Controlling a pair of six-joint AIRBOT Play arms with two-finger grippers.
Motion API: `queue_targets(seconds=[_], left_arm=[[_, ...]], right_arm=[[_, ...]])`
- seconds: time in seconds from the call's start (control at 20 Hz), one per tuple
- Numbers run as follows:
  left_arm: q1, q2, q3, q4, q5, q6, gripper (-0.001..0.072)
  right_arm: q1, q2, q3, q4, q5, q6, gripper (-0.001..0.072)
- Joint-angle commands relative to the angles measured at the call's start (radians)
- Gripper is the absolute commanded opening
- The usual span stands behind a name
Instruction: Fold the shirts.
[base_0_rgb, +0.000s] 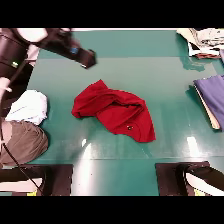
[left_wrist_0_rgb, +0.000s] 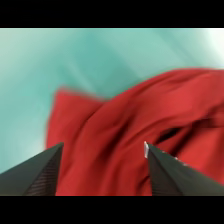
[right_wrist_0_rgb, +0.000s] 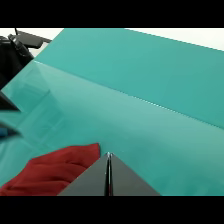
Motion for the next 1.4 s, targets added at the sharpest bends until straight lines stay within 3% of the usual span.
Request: queue_targets(seconds=[0.0, 0.15, 0.3, 0.45, 0.6, 1.05, 1.1, 1.15, 1.2, 1.35], left_arm=[[0.264, 0.003, -0.122, -0.127, -0.016, -0.063, 0.06], [0.386, -0.012, -0.344, -0.281, 0.053, -0.055, 0.06], [0.399, -0.04, -0.514, -0.301, 0.06, 0.016, 0.0601], [0.398, -0.042, -0.659, -0.318, 0.159, 0.017, 0.0601], [0.397, -0.042, -0.779, -0.431, 0.233, 0.076, 0.0601], [0.286, -0.042, -0.838, -0.428, 0.317, 0.074, 0.0599], [0.286, -0.042, -0.832, -0.431, 0.312, 0.068, 0.0524], [0.296, -0.041, -0.816, -0.427, 0.293, 0.068, 0.0213], [0.311, -0.037, -0.793, -0.427, 0.277, 0.071, 0.0029], [0.346, -0.014, -0.701, -0.426, 0.254, 0.074, 0.0022]], right_arm=[[0.001, 0.0, 0.001, 0.001, 0.006, 0.0, 0.0019], [0.001, 0.0, 0.0, 0.0, 0.006, 0.001, 0.0019], [0.001, -0.001, 0.0, 0.0, 0.005, 0.001, 0.0019], [0.001, -0.002, 0.0, 0.0, 0.005, 0.001, 0.0019], [0.001, -0.002, 0.0, 0.0, 0.005, 0.001, 0.0019], [0.0, -0.001, 0.0, -0.001, 0.01, 0.001, 0.0019], [-0.004, -0.001, 0.0, -0.001, 0.032, 0.002, 0.0019], [-0.017, -0.002, 0.0, -0.001, 0.079, 0.002, 0.0019], [-0.037, -0.007, -0.001, -0.001, 0.154, 0.002, 0.0019], [-0.122, 0.003, -0.143, -0.003, 0.348, 0.003, 0.0019]])
